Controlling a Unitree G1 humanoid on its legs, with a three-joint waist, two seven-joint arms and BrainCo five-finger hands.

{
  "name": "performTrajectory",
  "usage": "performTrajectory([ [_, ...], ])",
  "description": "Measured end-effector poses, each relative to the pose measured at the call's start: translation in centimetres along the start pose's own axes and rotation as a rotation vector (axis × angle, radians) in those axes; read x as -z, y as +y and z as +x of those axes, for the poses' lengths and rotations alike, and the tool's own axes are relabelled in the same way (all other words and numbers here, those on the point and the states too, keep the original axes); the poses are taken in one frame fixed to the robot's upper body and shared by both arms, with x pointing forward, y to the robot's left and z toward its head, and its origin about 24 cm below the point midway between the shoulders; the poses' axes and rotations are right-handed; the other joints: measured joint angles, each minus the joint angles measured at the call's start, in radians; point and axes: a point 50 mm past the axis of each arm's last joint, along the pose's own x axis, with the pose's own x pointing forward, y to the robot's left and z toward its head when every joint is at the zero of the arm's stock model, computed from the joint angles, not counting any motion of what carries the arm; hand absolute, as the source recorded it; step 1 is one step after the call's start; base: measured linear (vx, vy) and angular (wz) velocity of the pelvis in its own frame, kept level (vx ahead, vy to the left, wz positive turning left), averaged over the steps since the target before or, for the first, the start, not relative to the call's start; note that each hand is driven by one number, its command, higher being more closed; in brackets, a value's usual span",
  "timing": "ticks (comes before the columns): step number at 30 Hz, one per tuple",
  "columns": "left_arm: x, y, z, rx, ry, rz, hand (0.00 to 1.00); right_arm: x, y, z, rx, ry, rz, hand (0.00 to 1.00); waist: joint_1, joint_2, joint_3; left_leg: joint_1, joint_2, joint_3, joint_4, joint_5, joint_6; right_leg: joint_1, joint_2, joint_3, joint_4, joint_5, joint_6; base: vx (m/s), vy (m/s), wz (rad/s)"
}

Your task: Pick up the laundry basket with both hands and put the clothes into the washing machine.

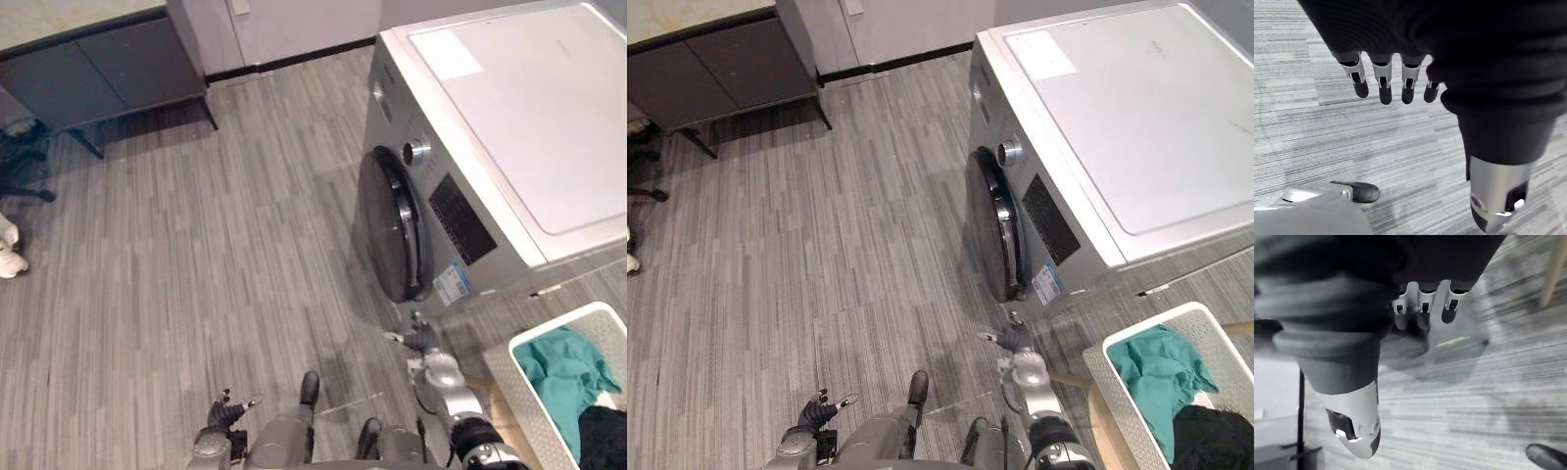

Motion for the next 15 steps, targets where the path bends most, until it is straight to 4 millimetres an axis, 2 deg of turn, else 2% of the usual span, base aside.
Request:
performTrajectory([
  [1,-0.1,0.0,0.0,-0.001,-0.006,-0.002,0.0,-0.8,0.0,0.2,-0.001,-0.027,-0.001,0.0,0.002,0.003,0.004,-0.003,-0.002,-0.002,0.0,0.001,-0.001,-0.001,-0.003,-0.002,0.003,-0.002,0.003,0.04,-0.041,0.24],
  [3,-0.3,0.1,-0.1,-0.006,-0.02,-0.005,0.0,-4.4,-0.1,1.0,0.008,-0.143,0.002,0.0,0.002,0.016,0.02,-0.03,-0.006,-0.005,0.004,0.007,-0.01,-0.035,-0.012,-0.004,0.038,-0.01,0.015,-0.01,-0.038,0.23],
  [6,-0.4,0.2,-0.1,-0.02,-0.029,-0.007,0.0,-7.7,-0.9,1.5,0.035,-0.254,-0.008,0.0,0.011,0.019,0.043,-0.055,-0.01,-0.005,0.004,0.007,-0.011,-0.074,-0.024,-0.008,0.076,-0.029,0.0,-0.04,-0.041,0.09],
  [8,-1.1,0.0,-0.1,-0.023,-0.054,-0.015,0.0,-10.1,-3.3,1.6,0.14,-0.336,0.002,0.0,0.024,0.026,0.064,-0.081,-0.01,-0.005,0.006,0.018,-0.02,-0.106,-0.03,-0.018,0.106,-0.036,-0.004,-0.07,-0.057,0.15],
  [11,-1.3,-0.2,-0.2,-0.036,-0.065,-0.025,0.0,-12.1,-5.0,1.1,0.229,-0.415,0.014,0.0,0.024,0.029,0.078,-0.101,-0.009,-0.006,0.006,0.025,-0.014,-0.132,-0.034,-0.028,0.131,-0.045,-0.014,-0.08,-0.061,0.12],
  [15,-1.7,-0.5,-0.2,-0.033,-0.08,-0.051,0.0,-12.9,-5.2,0.7,0.26,-0.456,0.028,0.0,0.024,0.035,0.084,-0.112,-0.009,-0.004,0.002,0.034,-0.016,-0.155,-0.039,-0.026,0.152,-0.049,-0.022,-0.08,-0.063,-0.01],
])
